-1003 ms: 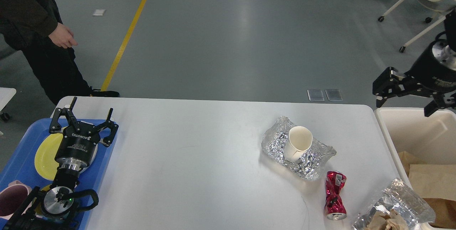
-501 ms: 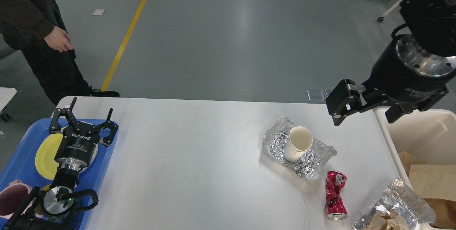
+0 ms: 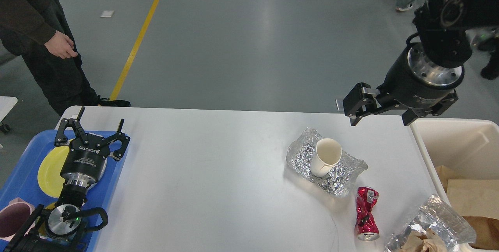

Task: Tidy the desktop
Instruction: 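Move the right gripper over the white paper cup on the foil, then close the right gripper on the white paper cup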

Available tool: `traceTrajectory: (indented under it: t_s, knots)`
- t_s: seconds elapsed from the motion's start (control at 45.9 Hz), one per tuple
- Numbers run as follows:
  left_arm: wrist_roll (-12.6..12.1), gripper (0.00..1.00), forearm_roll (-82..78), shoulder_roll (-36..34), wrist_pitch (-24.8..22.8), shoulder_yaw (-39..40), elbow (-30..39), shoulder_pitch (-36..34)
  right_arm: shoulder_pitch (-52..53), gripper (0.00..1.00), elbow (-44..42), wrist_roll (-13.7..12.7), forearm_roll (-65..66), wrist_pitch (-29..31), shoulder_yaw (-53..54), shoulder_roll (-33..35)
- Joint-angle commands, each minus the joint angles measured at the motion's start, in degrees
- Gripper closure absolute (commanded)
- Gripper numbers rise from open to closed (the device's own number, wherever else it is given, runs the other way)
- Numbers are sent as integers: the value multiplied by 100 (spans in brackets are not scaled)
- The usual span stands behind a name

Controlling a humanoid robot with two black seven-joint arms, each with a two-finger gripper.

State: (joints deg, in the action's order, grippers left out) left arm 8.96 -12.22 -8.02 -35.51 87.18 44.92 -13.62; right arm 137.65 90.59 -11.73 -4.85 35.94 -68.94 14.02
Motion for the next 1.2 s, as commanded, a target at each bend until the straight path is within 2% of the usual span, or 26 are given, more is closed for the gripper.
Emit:
traceTrajectory:
  t_s: [0.0, 0.109, 0.24, 0.61, 0.785, 0.872, 0.937, 1.003, 1.09, 1.177]
  knots:
    - [0, 4, 0, -6, 0, 0, 8, 0, -1458, 0, -849, -14, -437, -552, 153, -22]
    - [0, 4, 0, 2, 0, 0, 8, 0, -2522, 0, -1429, -23, -737, -1106, 162, -84]
    - [0, 4, 0, -6, 0, 0, 8, 0, -3384, 0, -2123, -23, -789, -1379, 206, -137]
    - [0, 4, 0, -6, 0, 0, 8, 0, -5257, 0, -4127, -31, -1132, -1458, 575, -919]
    - [0, 4, 0, 2, 0, 0, -1, 0, -5820, 5, -4752, -31, -1150, -1459, 610, -1130]
    - [0, 4, 9, -6, 0, 0, -1, 0, -5864, 21, -4761, -23, -1159, -1476, 750, -1130]
    - [0, 4, 0, -6, 0, 0, 8, 0, -5917, 45, -4752, -23, -1150, -1476, 812, -1112]
    - [0, 4, 0, 2, 0, 0, -1, 0, -5943, 65, -4752, -23, -1150, -1485, 830, -1095]
    - [0, 4, 0, 2, 0, 0, 8, 0, -5952, 78, -4744, -23, -1159, -1677, 839, -1086]
    - [0, 4, 0, -6, 0, 0, 8, 0, -5987, 98, -4708, -23, -1159, -1880, 830, -1130]
